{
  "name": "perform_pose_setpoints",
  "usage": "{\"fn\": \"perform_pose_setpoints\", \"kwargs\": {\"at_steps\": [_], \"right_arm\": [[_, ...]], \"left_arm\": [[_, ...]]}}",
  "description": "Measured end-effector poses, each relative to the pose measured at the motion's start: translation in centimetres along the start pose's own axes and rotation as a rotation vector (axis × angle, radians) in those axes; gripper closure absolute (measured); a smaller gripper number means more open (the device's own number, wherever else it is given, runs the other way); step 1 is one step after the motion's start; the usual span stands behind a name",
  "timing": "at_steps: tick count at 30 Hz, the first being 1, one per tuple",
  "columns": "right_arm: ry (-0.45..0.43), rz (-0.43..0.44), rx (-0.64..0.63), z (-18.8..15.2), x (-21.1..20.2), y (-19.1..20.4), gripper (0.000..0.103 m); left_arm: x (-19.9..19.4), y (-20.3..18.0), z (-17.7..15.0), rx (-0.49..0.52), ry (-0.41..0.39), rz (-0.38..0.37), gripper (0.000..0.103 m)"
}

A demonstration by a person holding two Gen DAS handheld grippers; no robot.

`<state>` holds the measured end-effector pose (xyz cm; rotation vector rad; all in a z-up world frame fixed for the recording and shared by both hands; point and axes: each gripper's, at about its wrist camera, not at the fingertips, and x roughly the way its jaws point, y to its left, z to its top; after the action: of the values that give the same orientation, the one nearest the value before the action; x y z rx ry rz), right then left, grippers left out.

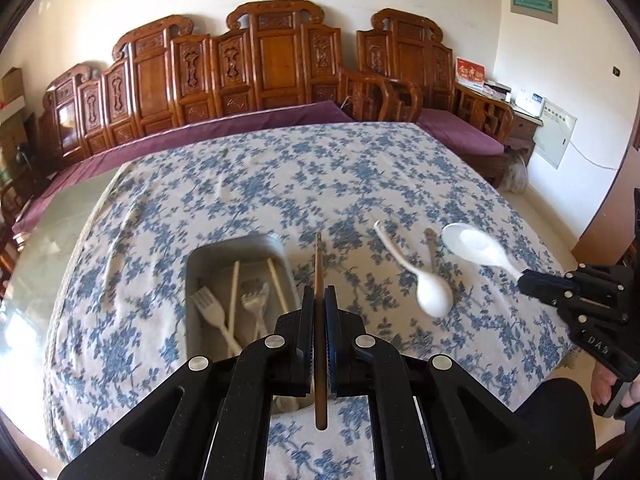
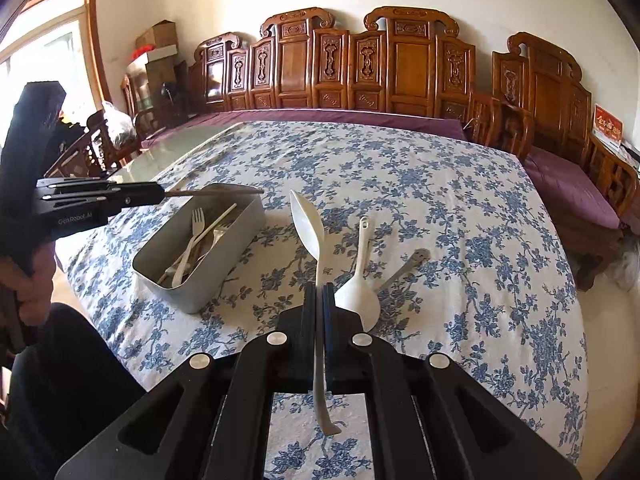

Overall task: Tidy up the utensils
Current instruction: 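Carry the chopstick into the grey tray and open the left gripper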

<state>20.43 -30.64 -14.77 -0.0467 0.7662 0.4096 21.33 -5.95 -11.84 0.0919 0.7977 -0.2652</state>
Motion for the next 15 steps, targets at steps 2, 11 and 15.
{"fn": "perform_pose_setpoints", "kwargs": {"at_steps": [2,11,15], "right_arm": [[0.001,0.003,-0.006,0.0,0.1,0.4,0.099],[0.028,0.014,-0.025,-0.6,1.0,1.2,0.099],[0.038,0.016,-0.021,-0.9,1.4,1.0,0.099]], "left_arm": [[0.1,0.8,-0.5,0.000,0.007,0.017,0.099],[1.6,5.0,-1.8,-0.067,0.031,0.082,0.099],[3.1,6.5,-2.1,-0.092,0.048,0.110,0.099]]}}
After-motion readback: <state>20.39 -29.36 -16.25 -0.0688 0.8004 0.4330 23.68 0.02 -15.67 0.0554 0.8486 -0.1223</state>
